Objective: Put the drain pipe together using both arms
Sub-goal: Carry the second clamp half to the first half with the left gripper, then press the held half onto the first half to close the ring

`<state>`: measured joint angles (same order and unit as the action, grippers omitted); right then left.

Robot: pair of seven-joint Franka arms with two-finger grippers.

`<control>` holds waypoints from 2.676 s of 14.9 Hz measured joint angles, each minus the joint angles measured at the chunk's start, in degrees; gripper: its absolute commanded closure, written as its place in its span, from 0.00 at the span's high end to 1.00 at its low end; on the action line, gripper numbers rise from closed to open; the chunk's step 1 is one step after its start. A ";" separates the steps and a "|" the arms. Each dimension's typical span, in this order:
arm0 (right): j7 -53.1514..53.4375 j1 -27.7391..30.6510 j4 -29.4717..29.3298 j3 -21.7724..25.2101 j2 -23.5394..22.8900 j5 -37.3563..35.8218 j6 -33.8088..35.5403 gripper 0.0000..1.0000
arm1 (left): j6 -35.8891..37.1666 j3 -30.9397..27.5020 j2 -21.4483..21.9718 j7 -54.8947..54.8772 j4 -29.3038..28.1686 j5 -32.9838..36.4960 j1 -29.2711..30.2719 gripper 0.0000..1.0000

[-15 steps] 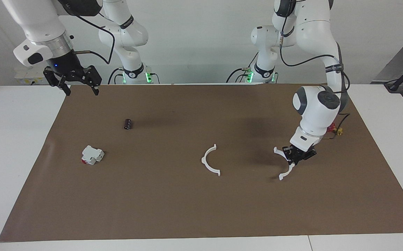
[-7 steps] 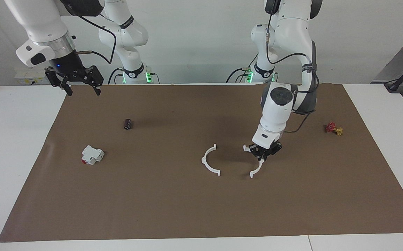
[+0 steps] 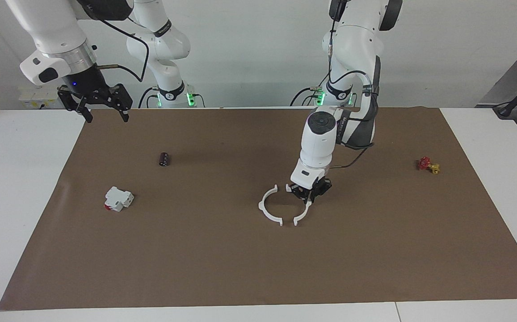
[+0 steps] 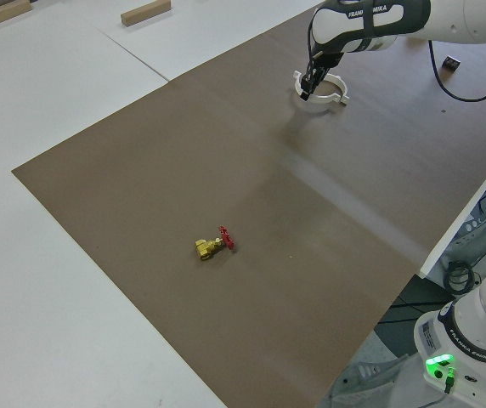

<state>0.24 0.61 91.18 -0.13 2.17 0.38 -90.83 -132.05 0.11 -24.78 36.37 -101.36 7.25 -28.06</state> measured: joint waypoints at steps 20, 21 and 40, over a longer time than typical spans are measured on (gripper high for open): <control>0.00 -0.20 0.00 -0.03 0.05 0.00 0.00 1.00 | -1.12 0.14 -2.30 1.01 0.53 1.00 -2.26 0.00; 0.00 -0.20 0.00 -0.03 0.05 0.00 0.00 1.00 | -1.12 0.13 -2.30 1.02 0.53 1.00 -2.26 0.00; 0.00 -0.20 0.01 -0.03 0.06 0.00 0.00 1.00 | -1.88 0.27 -2.60 1.03 -0.19 1.00 -2.56 1.00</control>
<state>0.24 0.41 91.19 -0.16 2.23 0.38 -90.83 -133.92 0.38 -27.38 37.39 -101.55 8.25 -30.61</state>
